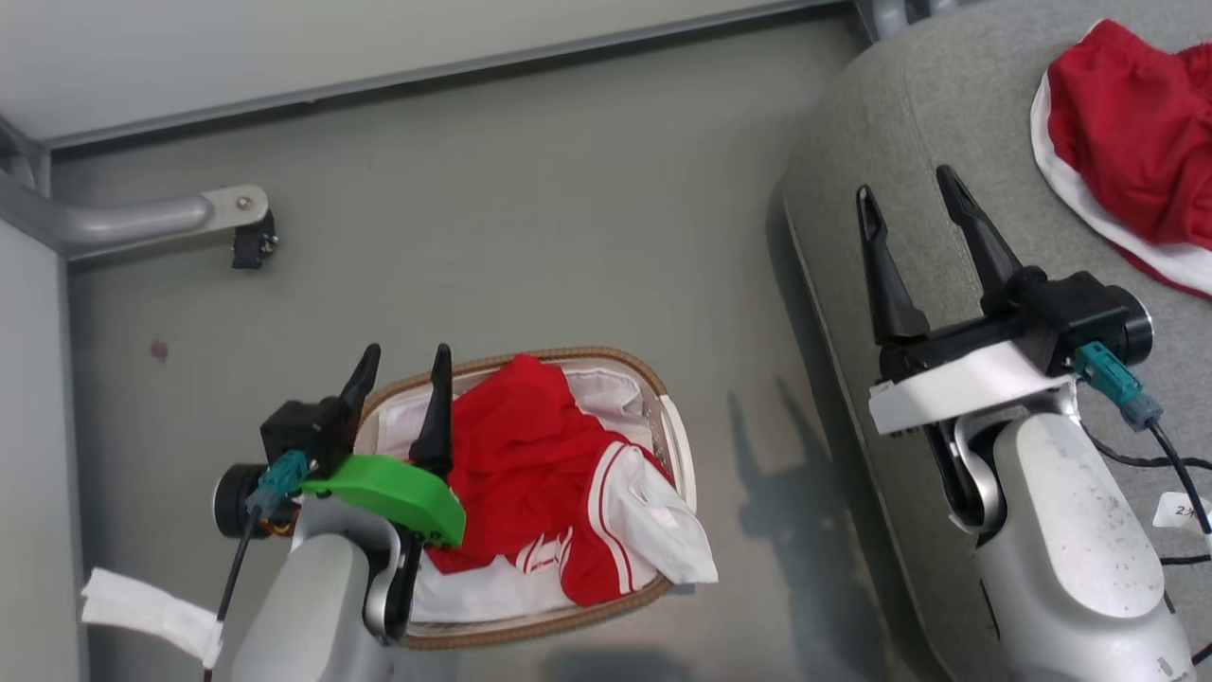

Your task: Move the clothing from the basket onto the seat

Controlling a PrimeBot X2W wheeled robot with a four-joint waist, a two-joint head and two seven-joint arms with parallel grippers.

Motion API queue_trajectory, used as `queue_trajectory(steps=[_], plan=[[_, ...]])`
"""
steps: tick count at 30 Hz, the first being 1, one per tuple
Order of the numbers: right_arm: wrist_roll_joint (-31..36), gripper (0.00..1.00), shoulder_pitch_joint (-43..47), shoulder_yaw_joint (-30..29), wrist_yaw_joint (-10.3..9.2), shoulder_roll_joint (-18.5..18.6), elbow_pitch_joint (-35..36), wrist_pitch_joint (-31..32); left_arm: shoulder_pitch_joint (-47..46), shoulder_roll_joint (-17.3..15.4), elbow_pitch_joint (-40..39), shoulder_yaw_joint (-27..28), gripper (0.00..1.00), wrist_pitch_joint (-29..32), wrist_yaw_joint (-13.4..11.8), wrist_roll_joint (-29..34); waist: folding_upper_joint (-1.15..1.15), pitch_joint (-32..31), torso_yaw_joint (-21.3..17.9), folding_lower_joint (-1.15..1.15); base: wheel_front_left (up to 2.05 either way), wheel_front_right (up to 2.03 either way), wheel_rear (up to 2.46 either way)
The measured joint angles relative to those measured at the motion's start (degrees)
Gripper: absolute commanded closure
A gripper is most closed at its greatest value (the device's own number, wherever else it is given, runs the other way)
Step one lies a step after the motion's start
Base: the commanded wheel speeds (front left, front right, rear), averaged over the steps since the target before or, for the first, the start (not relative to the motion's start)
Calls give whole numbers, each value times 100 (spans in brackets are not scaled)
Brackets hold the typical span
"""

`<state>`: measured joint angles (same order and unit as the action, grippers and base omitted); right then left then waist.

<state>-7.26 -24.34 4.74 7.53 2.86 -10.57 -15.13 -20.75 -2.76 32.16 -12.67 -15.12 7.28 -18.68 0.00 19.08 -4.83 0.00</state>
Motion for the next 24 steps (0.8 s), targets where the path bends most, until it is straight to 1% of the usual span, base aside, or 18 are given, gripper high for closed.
queue_trajectory(steps=[5, 7, 11, 14, 20, 24], plan=[[-88, 0, -291, 125, 0, -1, 199, 0, -556, 3, 339, -309, 0, 1, 4, -63, 0, 503, -160, 0, 0, 0, 0], [-98, 0, -401, 168, 0, 0, 263, 0, -776, 5, 503, -445, 0, 0, 4, -220, 0, 718, -230, 0, 0, 0, 0], [-132, 0, -557, 244, 0, 0, 352, 0, -1144, -44, 853, -683, 0, 0, 4, -319, 0, 1111, -362, 0, 0, 0, 0], [-177, 0, -686, 288, 0, 0, 456, 0, -1395, -132, 1110, -957, 0, 0, 4, -358, 0, 1392, -461, 0, 0, 0, 0], [-232, 0, -828, 352, 0, 1, 617, 0, -1807, -192, 1612, -1640, 0, 0, 4, -684, 0, 1932, -641, 0, 0, 0, 0], [-247, 0, -934, 368, 0, 1, 676, 0, -2065, -291, 1968, -2043, 0, 0, 4, -855, 0, 2261, -745, 1, 0, 0, 0]])
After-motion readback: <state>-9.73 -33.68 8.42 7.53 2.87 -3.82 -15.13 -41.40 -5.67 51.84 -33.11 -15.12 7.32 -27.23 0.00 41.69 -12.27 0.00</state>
